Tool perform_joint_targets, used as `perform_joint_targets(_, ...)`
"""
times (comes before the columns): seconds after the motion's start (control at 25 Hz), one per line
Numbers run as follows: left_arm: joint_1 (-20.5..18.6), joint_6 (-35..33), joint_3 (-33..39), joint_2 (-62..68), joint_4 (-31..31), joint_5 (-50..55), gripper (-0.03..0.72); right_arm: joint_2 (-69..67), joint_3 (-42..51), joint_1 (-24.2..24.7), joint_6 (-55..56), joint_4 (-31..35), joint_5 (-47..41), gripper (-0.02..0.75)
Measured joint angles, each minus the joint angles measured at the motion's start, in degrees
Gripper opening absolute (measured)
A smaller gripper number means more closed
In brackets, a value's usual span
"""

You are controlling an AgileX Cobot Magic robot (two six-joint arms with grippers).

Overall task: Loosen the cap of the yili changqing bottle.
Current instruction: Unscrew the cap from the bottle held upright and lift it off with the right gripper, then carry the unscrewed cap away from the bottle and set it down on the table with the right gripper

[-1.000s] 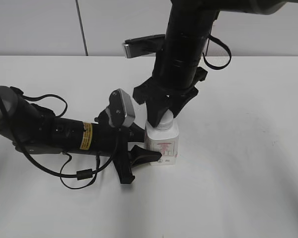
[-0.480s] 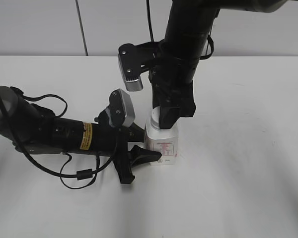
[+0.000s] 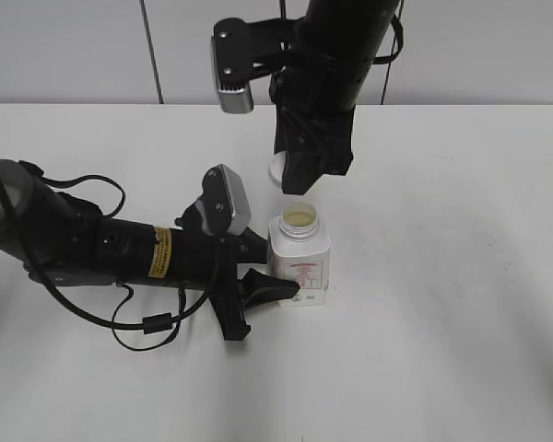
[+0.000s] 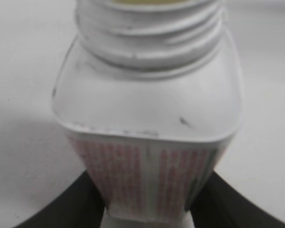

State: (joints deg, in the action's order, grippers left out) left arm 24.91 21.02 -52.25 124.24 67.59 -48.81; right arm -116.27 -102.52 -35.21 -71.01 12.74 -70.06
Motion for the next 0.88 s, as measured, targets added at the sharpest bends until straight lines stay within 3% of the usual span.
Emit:
perform_joint_targets(0.2,0.0,0.0,0.0,0.0,0.0,0.0,0.333,3.7,-0.1,0.0,9.5,-0.2,0.0,0.389)
perform_joint_targets(0.32,0.0,0.0,0.0,0.0,0.0,0.0,0.333,5.4,-0.1,0.0,27.1,-0.2,0.0,0.387)
perform_joint_targets(0.52,0.0,0.0,0.0,0.0,0.0,0.0,0.333,6.0,-0.4,0.0,66.7,-4.3,-0.1,0.387)
perform_joint_targets(0.64,0.0,0.0,0.0,0.0,0.0,0.0,0.333,6.0,-0.4,0.0,73.4,-5.8,-0.1,0.387)
perform_joint_targets(0.88,0.0,0.0,0.0,0.0,0.0,0.0,0.333,6.0,-0.4,1.1,74.0,-5.8,-0.1,0.387)
